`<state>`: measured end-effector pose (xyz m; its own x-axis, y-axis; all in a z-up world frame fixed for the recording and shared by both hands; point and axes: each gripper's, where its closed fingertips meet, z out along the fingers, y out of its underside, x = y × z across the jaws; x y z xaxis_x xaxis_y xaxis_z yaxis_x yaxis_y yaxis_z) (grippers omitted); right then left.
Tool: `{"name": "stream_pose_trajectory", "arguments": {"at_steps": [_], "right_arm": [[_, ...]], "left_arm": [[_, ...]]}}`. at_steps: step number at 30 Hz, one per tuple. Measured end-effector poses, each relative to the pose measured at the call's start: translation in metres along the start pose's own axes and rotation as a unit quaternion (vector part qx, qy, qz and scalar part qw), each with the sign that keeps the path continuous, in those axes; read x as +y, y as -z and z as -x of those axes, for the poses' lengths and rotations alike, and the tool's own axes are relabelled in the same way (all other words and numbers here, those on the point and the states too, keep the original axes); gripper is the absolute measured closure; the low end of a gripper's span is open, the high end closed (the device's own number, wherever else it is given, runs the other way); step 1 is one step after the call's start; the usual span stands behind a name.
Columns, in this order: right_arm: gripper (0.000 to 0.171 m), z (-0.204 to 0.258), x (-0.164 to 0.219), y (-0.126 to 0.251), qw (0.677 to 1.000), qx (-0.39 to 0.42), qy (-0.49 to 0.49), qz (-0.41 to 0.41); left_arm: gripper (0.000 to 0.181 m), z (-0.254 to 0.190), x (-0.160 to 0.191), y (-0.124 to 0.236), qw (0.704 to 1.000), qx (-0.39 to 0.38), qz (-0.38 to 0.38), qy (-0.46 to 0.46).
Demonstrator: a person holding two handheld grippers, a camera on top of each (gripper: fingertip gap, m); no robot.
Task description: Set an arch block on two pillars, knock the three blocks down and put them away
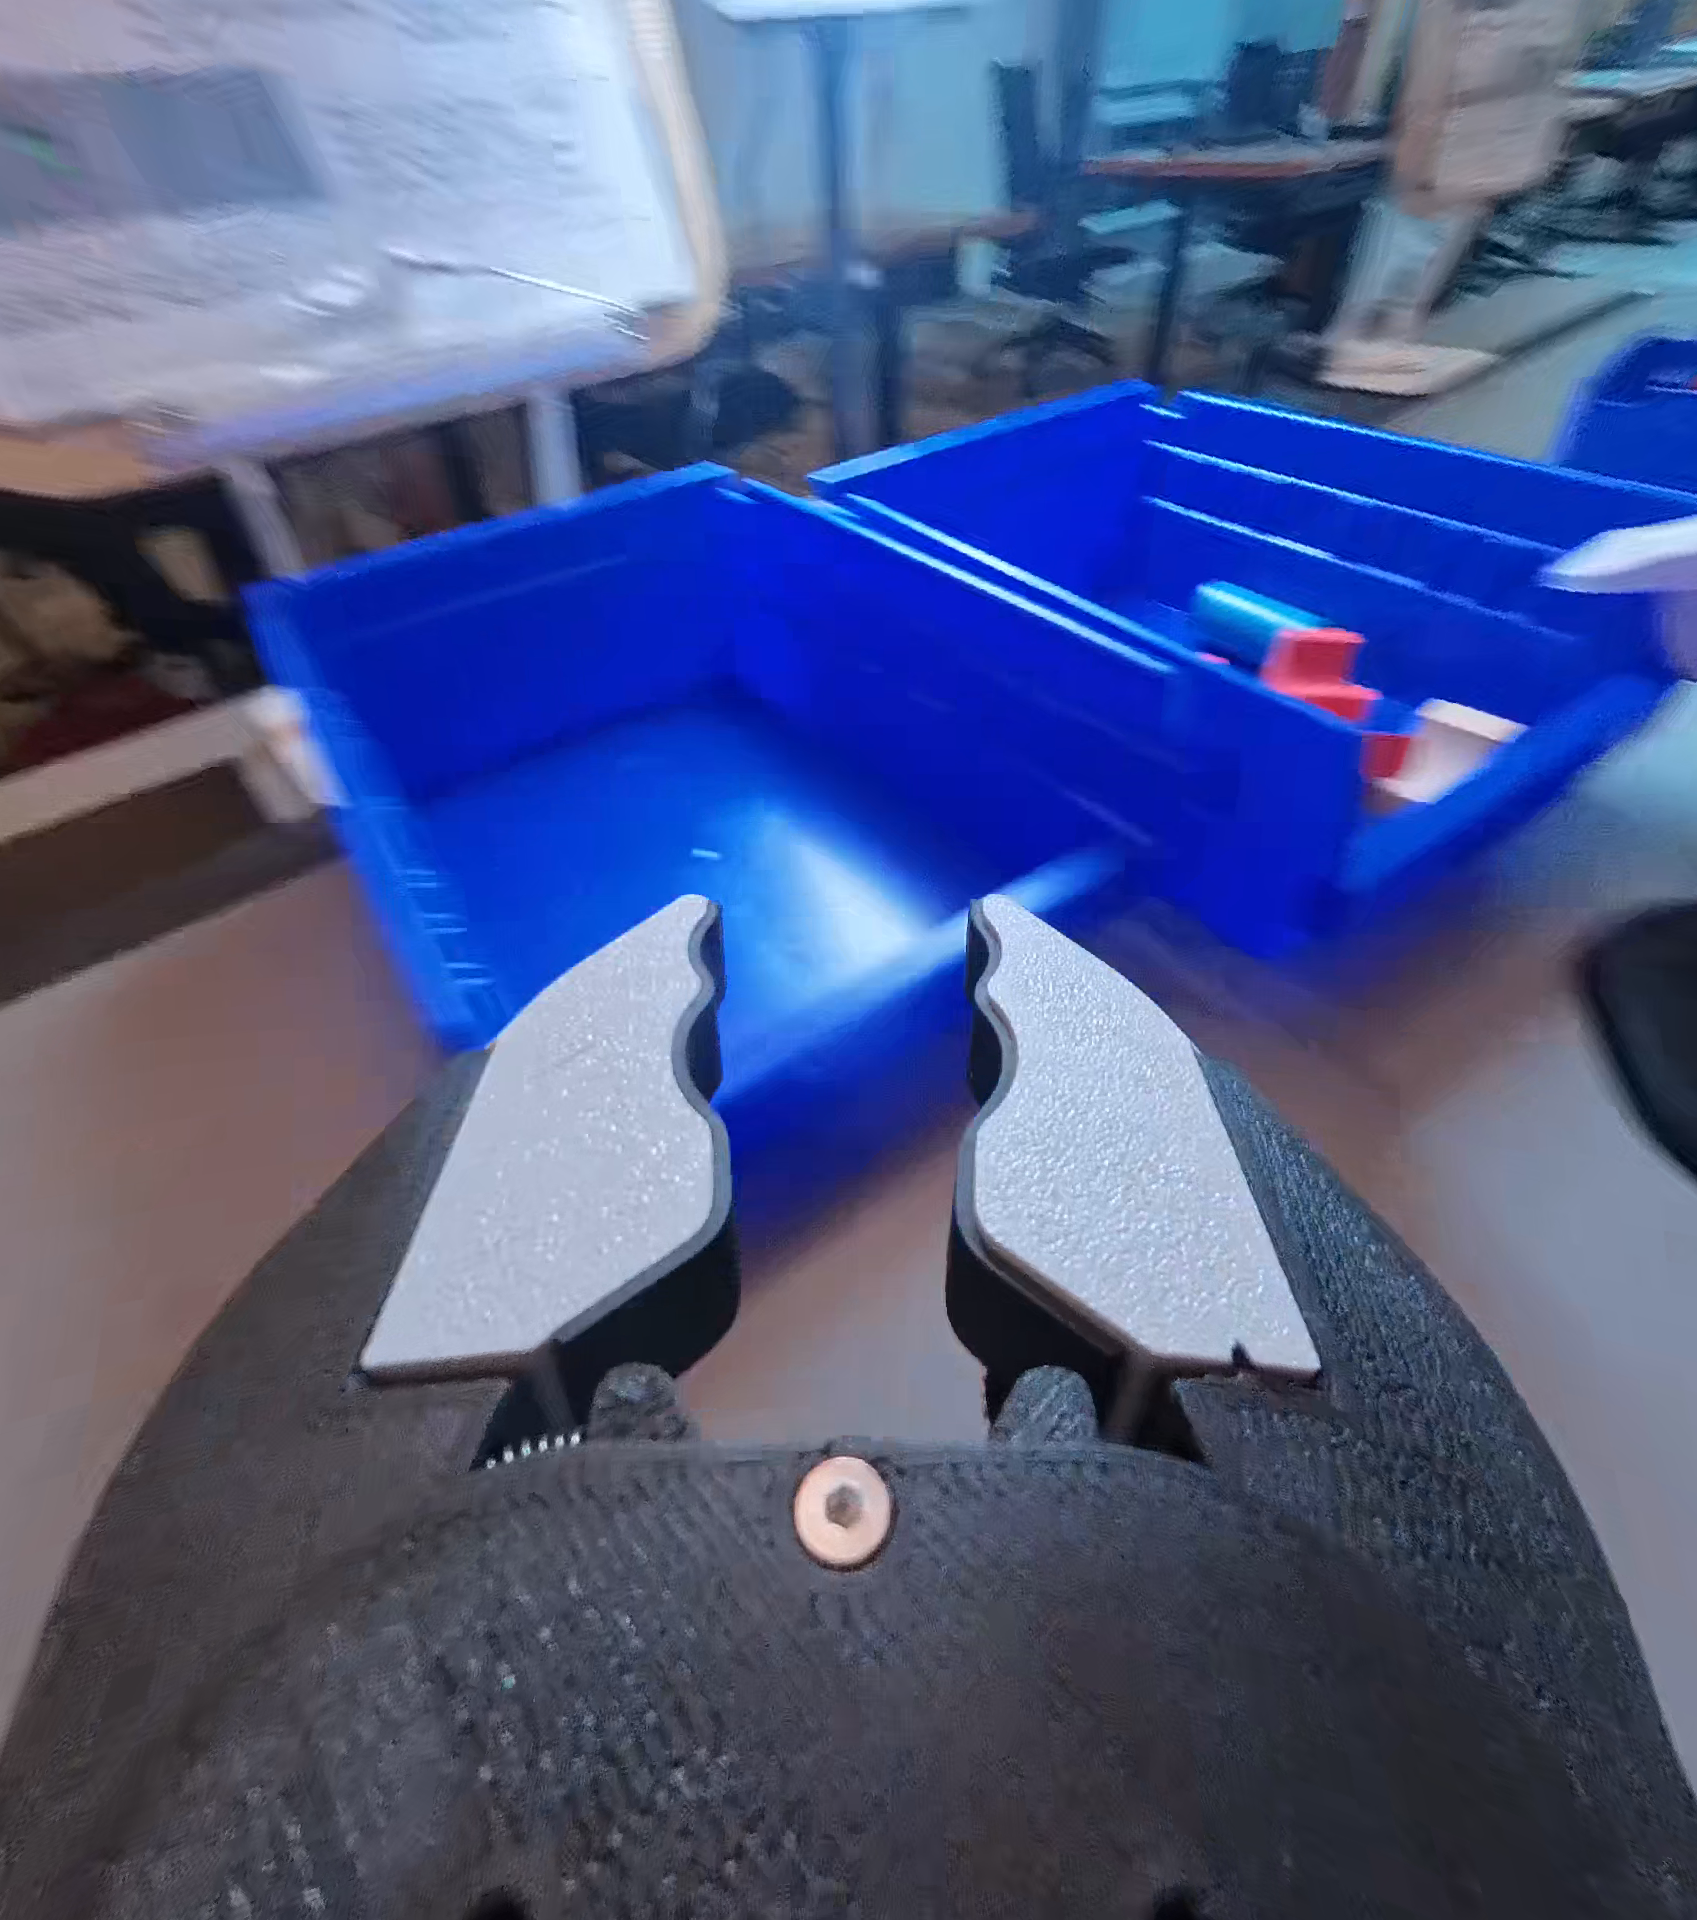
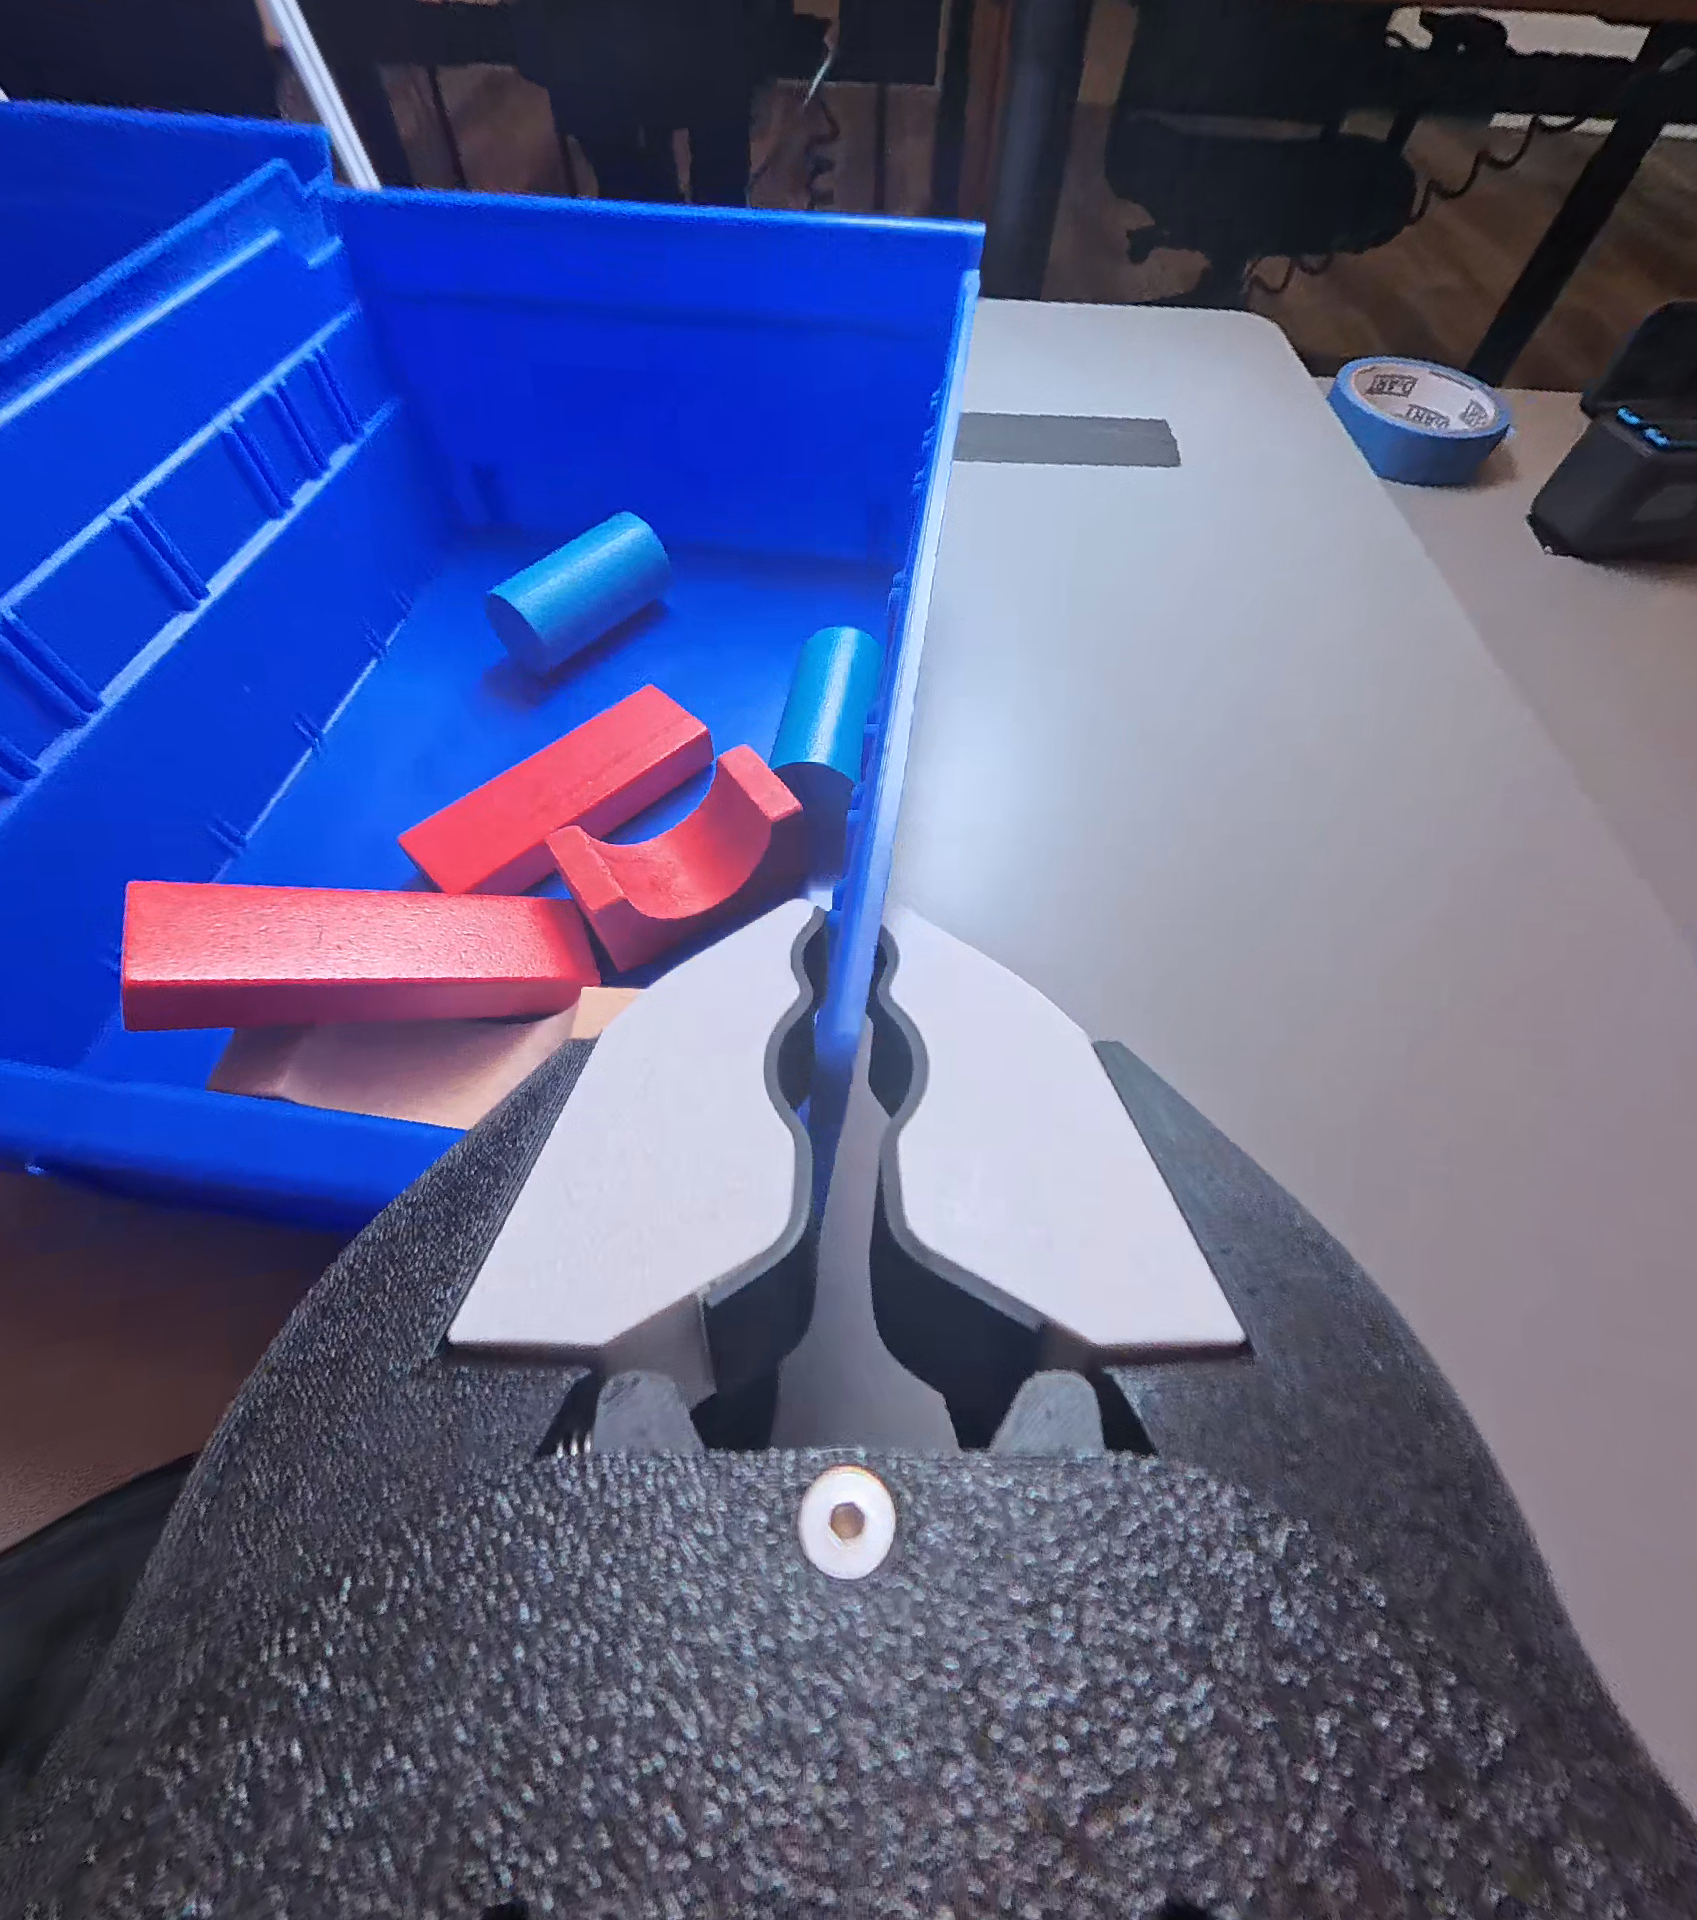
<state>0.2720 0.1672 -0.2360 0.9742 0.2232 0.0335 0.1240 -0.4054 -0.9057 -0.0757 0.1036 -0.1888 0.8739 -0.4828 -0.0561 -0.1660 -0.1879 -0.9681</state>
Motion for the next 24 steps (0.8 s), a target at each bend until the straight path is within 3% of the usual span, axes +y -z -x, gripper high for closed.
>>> {"name": "stream_pose_trajectory", "arguments": {"at_steps": [2, 5, 10, 16, 20, 24], "right_arm": [[0.167, 0.000, -0.001, 0.015, 1.000, 0.007, -0.014, -0.017], [0.168, -0.001, -0.003, 0.034, 0.998, 0.013, -0.036, -0.043], [0.168, 0.001, -0.012, 0.050, 0.996, 0.012, -0.045, -0.080], [0.167, 0.000, -0.027, 0.068, 0.991, 0.038, -0.033, -0.125], [0.166, 0.010, -0.047, 0.089, 0.988, 0.026, -0.029, -0.151], [0.162, 0.052, -0.079, 0.107, 0.981, -0.025, -0.018, -0.189]], "left_arm": [[0.139, -0.058, 0.008, -0.004, 0.994, 0.099, 0.041, 0.010], [0.139, -0.123, 0.025, -0.021, 0.978, 0.187, 0.090, 0.011], [0.135, -0.170, 0.040, -0.067, 0.966, 0.225, 0.127, 0.005], [0.152, -0.161, 0.019, -0.094, 0.980, 0.165, 0.088, -0.068], [0.157, -0.152, -0.026, -0.073, 0.982, 0.124, 0.028, -0.138], [0.162, -0.122, -0.074, -0.031, 0.975, 0.055, -0.012, -0.217]]}}
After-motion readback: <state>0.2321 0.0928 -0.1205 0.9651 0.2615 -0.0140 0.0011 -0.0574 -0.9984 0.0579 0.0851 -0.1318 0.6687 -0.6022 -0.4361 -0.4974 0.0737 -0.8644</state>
